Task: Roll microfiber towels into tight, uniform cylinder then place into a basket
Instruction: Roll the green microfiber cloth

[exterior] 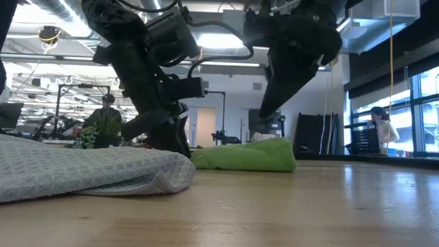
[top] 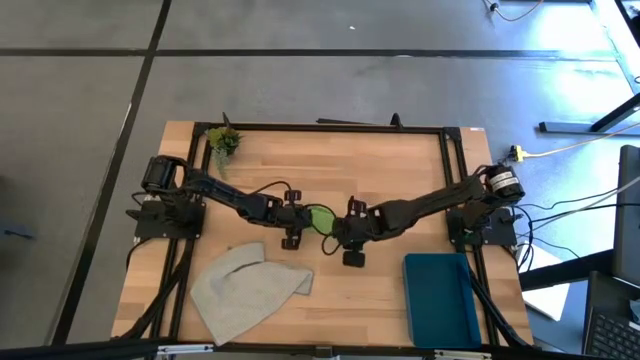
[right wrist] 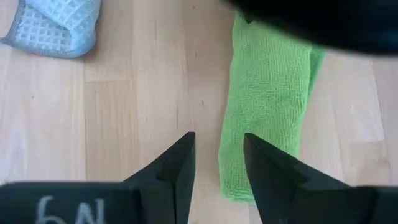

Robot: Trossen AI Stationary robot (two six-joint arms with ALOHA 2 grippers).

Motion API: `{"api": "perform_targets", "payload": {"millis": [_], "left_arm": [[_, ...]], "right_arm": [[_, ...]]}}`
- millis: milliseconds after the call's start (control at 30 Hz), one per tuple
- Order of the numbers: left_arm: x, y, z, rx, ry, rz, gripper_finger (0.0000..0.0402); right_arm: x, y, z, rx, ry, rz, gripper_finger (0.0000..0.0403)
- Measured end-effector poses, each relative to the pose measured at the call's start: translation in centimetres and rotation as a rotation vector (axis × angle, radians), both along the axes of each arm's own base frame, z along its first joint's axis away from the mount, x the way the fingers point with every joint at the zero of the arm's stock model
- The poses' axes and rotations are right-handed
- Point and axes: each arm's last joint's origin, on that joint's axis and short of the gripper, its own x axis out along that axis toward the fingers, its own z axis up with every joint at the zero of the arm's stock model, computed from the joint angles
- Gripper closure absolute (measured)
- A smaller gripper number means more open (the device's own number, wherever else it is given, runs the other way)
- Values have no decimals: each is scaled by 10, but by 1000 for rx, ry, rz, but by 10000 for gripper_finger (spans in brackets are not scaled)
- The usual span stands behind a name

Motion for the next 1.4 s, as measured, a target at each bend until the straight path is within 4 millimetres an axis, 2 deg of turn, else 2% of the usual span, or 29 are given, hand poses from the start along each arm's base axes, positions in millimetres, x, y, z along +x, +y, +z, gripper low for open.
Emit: {"api": "perform_targets", "payload": {"millis": [167,300,400,633,933,1167,1400], "left_arm": [[0,0,0,4,-1,2,269],[0,0,0,6,0,3,269],[0,0,0,7,0,3,269],[1,0,0,11,-13,5,269],[14,0,4,0,-177,6,269],[13,0,4,-3,-171,11,269],[4,0,1,-26,-63,73,269]], "right_arm": [[-14,12,-4,-37,110,8,266],[-25,18,-6,-151,160,-56,266],[-24,22,-5,-199,118,-75,266],[-20,24,-4,-182,72,-75,266],[-20,24,-3,-180,68,-76,266],[-20,24,-3,-177,68,-79,266],[-20,24,-4,-176,68,-78,266]]}}
